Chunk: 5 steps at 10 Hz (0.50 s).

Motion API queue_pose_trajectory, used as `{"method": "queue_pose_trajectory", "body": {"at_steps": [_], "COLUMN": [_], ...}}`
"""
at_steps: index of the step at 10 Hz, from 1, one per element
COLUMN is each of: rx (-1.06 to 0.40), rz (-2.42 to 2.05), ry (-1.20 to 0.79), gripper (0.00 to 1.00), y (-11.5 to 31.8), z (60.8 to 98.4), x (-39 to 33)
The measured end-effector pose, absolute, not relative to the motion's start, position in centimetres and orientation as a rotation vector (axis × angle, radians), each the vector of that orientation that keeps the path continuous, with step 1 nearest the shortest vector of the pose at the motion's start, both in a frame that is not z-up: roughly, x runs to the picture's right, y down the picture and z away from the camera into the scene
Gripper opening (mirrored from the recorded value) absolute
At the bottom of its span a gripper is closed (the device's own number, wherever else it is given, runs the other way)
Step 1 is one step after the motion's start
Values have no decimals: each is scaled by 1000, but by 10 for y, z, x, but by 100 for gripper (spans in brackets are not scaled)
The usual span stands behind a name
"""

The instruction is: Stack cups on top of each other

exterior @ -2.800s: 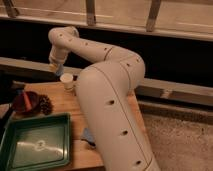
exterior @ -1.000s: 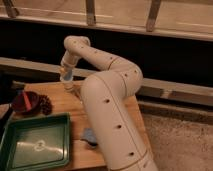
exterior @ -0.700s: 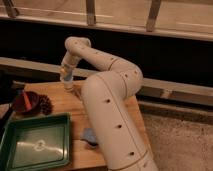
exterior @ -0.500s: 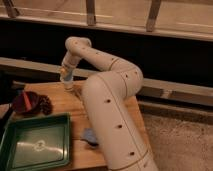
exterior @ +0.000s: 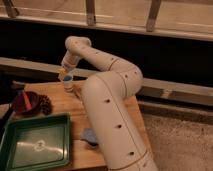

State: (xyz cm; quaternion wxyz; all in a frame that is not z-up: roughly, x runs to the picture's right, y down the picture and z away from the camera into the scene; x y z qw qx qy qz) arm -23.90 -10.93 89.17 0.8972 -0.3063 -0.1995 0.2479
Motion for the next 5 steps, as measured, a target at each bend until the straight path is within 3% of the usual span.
{"method": "queue_pose_trajectory", "body": {"at_steps": [5], "rx": [-511], "rz": [543], "ry": [-360], "gripper": [71], "y": [-149], "z": [867], "x": [-214]}}
